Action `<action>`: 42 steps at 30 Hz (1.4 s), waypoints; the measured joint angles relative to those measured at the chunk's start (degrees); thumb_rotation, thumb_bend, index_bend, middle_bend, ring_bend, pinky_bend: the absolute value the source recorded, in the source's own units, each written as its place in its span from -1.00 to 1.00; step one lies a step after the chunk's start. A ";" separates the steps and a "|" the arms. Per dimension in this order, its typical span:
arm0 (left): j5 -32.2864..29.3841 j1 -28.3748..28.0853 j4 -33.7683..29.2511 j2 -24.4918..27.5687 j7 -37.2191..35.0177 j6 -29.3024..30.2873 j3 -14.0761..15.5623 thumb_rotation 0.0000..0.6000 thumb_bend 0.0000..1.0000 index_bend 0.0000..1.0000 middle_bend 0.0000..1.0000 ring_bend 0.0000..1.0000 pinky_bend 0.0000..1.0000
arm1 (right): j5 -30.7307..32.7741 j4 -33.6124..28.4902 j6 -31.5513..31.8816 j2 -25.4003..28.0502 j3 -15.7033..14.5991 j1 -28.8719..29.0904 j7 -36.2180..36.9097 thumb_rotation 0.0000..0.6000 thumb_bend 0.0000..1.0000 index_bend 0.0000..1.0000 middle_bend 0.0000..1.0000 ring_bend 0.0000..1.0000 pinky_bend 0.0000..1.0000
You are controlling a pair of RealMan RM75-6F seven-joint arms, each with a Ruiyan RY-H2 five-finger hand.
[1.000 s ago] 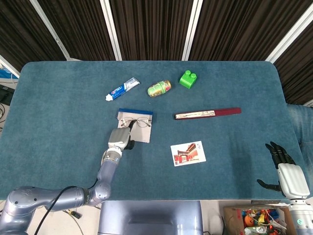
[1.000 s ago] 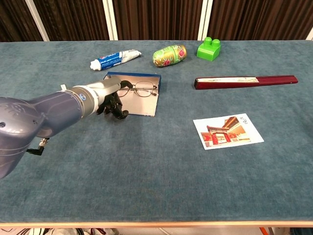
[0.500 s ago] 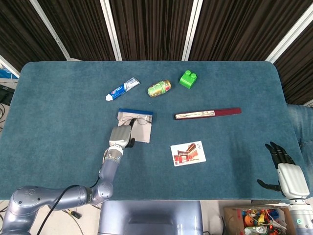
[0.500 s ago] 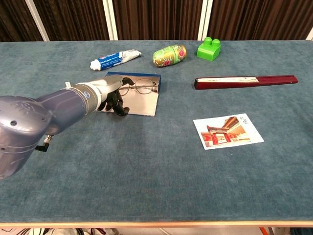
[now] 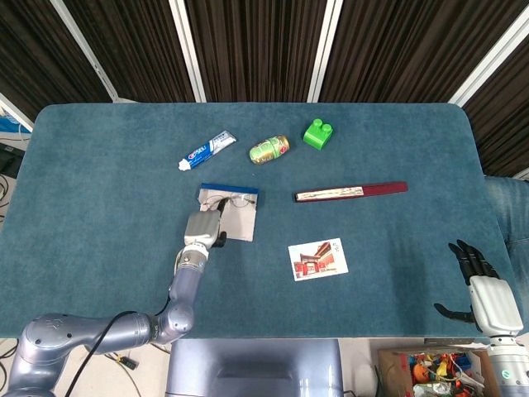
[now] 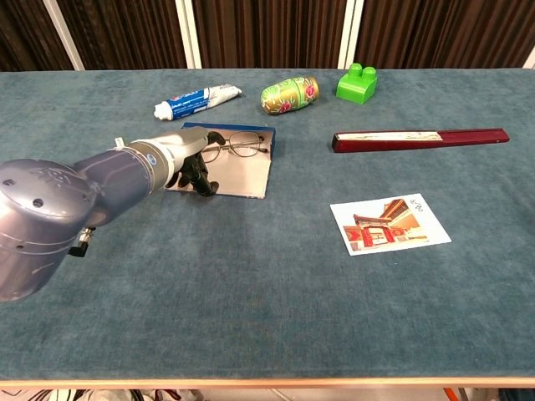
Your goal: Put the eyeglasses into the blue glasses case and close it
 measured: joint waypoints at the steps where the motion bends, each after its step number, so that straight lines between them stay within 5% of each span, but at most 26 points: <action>1: -0.02 -0.08 0.21 -0.09 0.13 0.02 -0.05 1.00 -0.09 -1.00 0.59 0.54 0.59 | 0.06 -0.04 -0.05 0.02 0.00 0.00 0.00 1.00 -0.79 -0.95 -1.00 -0.93 -0.65; 34: 0.76 -2.35 3.08 -2.62 5.27 2.21 -1.07 1.00 -0.09 -1.00 0.55 0.53 0.58 | 1.02 -0.87 -0.90 0.53 0.10 0.10 -0.14 1.00 -0.79 -0.95 -1.00 -0.93 -0.65; 37: 2.90 -1.52 0.83 -1.86 4.87 3.22 -0.07 1.00 -0.11 -0.79 0.39 0.37 0.45 | 0.99 -0.90 -0.85 0.54 0.10 0.07 -0.11 1.00 -0.78 -0.95 -1.00 -0.93 -0.65; 42: 7.20 0.56 -4.38 0.52 3.38 4.80 2.07 1.00 -0.40 -0.57 -0.21 -0.44 -0.25 | 1.02 -0.94 -0.89 0.59 0.11 0.06 0.06 1.00 -0.78 -0.95 -1.00 -0.93 -0.65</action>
